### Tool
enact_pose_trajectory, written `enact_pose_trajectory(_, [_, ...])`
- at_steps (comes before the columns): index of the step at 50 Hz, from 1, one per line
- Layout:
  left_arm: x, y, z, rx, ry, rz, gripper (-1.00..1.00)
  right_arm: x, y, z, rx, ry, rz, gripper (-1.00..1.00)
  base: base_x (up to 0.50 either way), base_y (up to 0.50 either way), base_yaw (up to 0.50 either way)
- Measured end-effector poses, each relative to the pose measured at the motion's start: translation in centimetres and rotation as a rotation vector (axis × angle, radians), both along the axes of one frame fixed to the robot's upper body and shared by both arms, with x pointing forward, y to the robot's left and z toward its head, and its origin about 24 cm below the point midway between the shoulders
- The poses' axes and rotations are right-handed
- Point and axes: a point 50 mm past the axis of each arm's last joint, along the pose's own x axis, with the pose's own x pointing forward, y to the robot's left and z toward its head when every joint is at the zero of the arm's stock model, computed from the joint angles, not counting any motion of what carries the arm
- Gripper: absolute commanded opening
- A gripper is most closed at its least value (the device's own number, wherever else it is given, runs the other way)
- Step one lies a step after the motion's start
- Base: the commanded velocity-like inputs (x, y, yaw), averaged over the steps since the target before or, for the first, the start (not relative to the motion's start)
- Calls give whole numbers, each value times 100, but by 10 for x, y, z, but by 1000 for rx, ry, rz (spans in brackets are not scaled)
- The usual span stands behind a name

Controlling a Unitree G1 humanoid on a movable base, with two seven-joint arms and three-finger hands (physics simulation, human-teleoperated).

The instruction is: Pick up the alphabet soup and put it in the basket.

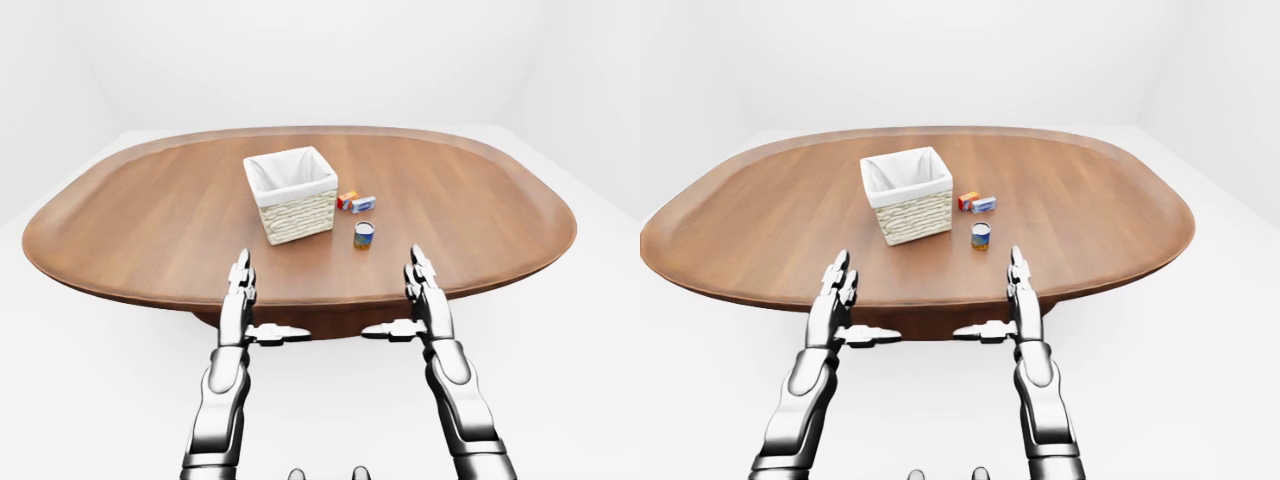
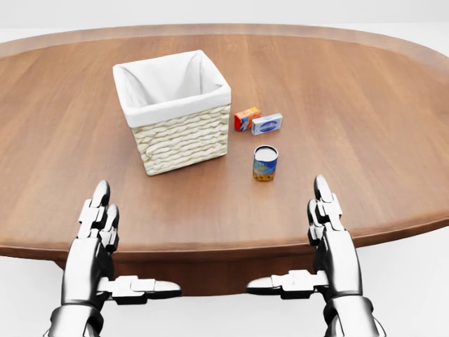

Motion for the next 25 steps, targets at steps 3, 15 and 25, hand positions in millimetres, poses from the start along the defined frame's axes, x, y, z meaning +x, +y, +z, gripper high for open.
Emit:
enact_pose_trajectory(3, [-1, 1, 0, 5, 2, -2, 100, 0, -1, -1, -5, 4, 0, 100, 0, 0, 0])
enact_pose_trajectory(15, [-2, 3, 1, 35, 2, 7, 100, 1, -6, -9, -22, 51, -7, 100, 0, 0, 0])
enact_pose_trajectory(25, [-6, 5, 26, 41, -59, 29, 100, 5, -13, 16, -22, -12, -45, 100, 0, 0, 0])
